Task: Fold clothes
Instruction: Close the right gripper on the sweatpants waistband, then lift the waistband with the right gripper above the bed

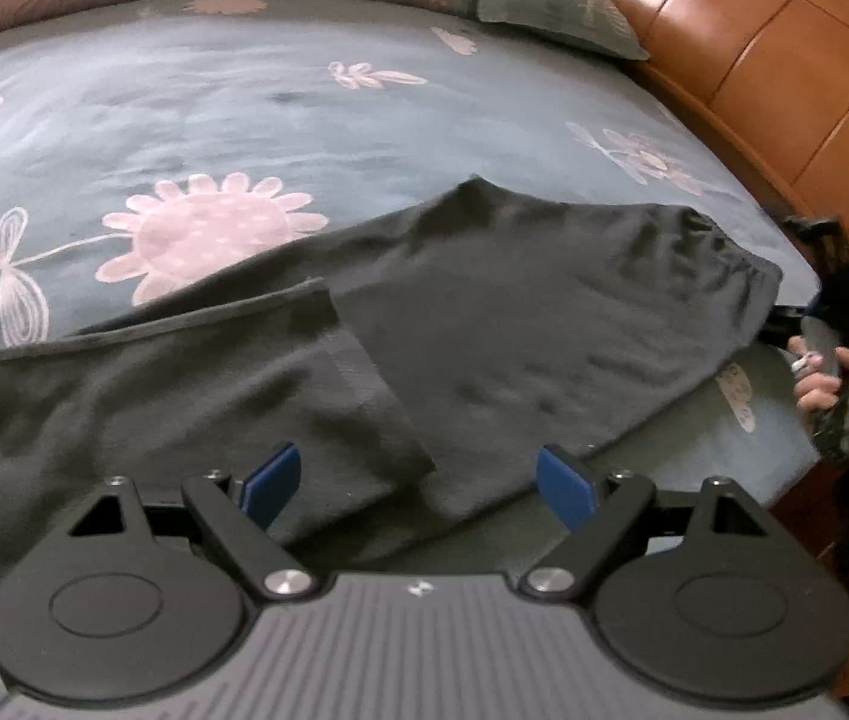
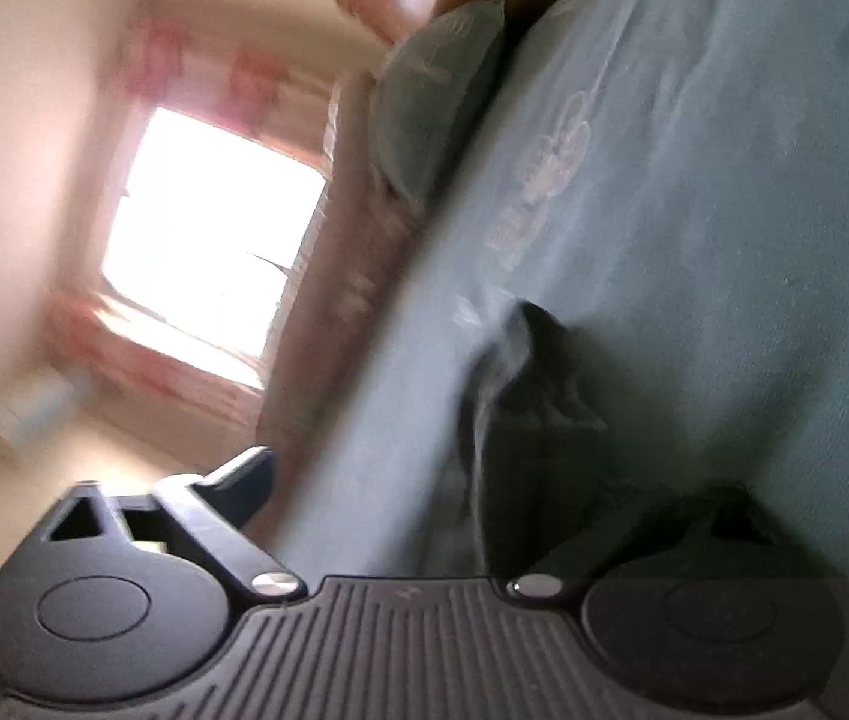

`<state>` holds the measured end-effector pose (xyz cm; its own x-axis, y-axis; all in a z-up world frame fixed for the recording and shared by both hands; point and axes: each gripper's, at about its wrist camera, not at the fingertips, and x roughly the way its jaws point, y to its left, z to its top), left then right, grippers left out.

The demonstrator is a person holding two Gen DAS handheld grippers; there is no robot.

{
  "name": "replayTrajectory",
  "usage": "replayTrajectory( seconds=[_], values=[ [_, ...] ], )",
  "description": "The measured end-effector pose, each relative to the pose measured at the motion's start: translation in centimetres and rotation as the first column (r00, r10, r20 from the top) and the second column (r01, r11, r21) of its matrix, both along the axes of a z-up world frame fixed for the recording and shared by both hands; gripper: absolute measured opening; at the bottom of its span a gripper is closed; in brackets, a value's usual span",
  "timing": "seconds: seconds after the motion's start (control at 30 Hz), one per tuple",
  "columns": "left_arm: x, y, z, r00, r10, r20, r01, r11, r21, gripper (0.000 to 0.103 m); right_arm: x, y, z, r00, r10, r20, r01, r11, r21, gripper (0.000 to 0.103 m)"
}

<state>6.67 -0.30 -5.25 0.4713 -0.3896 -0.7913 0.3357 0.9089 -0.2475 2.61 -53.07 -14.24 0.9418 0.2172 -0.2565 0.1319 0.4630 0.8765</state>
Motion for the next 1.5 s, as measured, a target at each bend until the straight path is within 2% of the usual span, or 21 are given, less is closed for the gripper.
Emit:
replayTrajectory(
  seconds=[0.07, 0.1, 0.13, 0.17, 0.3, 0.6, 0.77, 1.0, 1.4, 1.5],
  values=[
    [0.0, 0.1, 0.0, 1.0, 0.006, 0.0, -0.006, 1.0, 0.003, 0.086, 0.2, 0.6, 0.1, 0.996, -0.019, -0.084, 0.011, 0.995, -0.097, 0.031],
    [0.0, 0.1, 0.0, 1.0, 0.01, 0.0, -0.01, 1.0, 0.003, 0.086, -0.4, 0.0, -0.8, 0.994, -0.048, -0.1, 0.041, 0.997, -0.069, 0.013],
    [-0.1, 0.2, 0.1, 1.0, 0.013, 0.001, -0.013, 1.0, 0.002, 0.086, -0.9, -0.6, -1.7, 0.991, -0.072, -0.111, 0.068, 0.997, -0.041, 0.004],
    [-0.2, 0.4, 0.1, 1.0, 0.015, 0.002, -0.015, 1.0, 0.002, 0.086, -1.2, -1.0, -2.0, 0.995, -0.059, -0.079, 0.059, 0.998, -0.012, 0.005],
    [-0.3, 0.8, 0.2, 1.0, 0.026, 0.008, -0.026, 1.0, 0.006, 0.086, -0.6, -0.2, -1.0, 0.989, -0.041, -0.144, 0.024, 0.993, -0.116, 0.004],
    [-0.7, 1.5, 1.0, 0.999, 0.039, 0.025, -0.039, 0.999, 0.009, 0.086, 0.0, 0.2, -0.6, 0.98, -0.055, -0.192, 0.031, 0.992, -0.125, 0.004],
    [-0.9, 1.6, 1.1, 0.999, 0.041, 0.031, -0.041, 0.999, 0.009, 0.086, 0.5, 0.4, -0.9, 0.98, -0.064, -0.188, 0.037, 0.989, -0.14, 0.005],
    [-1.1, 1.8, 1.3, 0.998, 0.042, 0.04, -0.043, 0.999, 0.008, 0.086, 0.9, 0.4, -0.9, 0.976, -0.074, -0.203, 0.051, 0.992, -0.116, 0.005],
    [-1.2, 2.3, 1.2, 0.998, 0.046, 0.042, -0.046, 0.999, 0.005, 0.086, 0.8, 0.9, -0.7, 0.976, -0.087, -0.2, 0.058, 0.988, -0.145, 0.005],
    [-1.1, 2.4, 1.3, 0.998, 0.048, 0.045, -0.048, 0.999, 0.006, 0.086, 0.9, 1.3, -0.3, 0.974, -0.094, -0.204, 0.058, 0.982, -0.178, 0.006]
  ],
)
